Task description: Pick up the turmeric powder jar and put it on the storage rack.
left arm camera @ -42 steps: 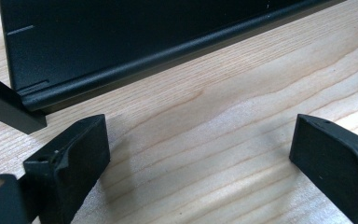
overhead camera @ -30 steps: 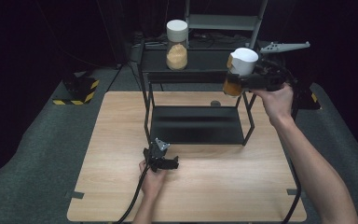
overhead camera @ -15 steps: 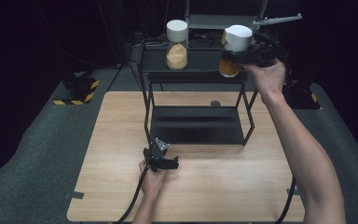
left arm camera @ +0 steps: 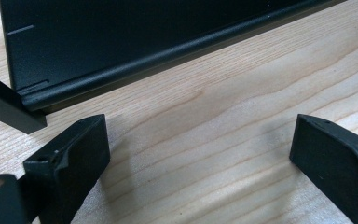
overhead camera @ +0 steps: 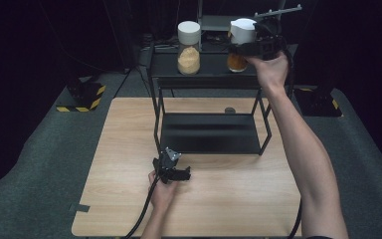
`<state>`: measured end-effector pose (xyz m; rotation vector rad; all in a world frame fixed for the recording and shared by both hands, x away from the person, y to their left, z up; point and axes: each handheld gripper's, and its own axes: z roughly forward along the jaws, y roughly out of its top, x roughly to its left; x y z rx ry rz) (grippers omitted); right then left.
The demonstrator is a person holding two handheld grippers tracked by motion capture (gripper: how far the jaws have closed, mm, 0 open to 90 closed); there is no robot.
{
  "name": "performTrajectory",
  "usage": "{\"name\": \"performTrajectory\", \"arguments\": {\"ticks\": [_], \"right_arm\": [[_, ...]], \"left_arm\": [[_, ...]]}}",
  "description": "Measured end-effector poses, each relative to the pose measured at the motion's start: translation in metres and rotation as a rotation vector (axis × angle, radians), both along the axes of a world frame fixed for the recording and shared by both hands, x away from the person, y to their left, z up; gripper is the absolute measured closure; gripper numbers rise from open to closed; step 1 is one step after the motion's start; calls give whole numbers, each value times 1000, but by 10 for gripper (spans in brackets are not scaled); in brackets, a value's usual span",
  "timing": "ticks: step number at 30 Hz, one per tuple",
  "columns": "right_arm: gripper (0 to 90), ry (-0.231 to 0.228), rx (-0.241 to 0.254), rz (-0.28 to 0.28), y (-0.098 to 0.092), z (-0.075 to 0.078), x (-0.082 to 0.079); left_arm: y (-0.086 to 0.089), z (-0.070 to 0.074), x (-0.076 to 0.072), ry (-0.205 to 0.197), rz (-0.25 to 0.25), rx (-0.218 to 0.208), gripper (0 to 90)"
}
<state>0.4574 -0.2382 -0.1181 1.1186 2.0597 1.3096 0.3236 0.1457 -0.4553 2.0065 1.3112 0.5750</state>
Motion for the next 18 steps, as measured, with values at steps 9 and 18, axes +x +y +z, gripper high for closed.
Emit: {"name": "performTrajectory", "arguments": {"ticks": [9, 18], "right_arm": [[304, 2, -8, -41, 15, -8, 10], [303, -1, -25, -40, 22, -14, 15]], "left_arm": [[0, 0, 0, 1, -3, 2, 48], [0, 0, 0, 0, -1, 1, 48]]}}
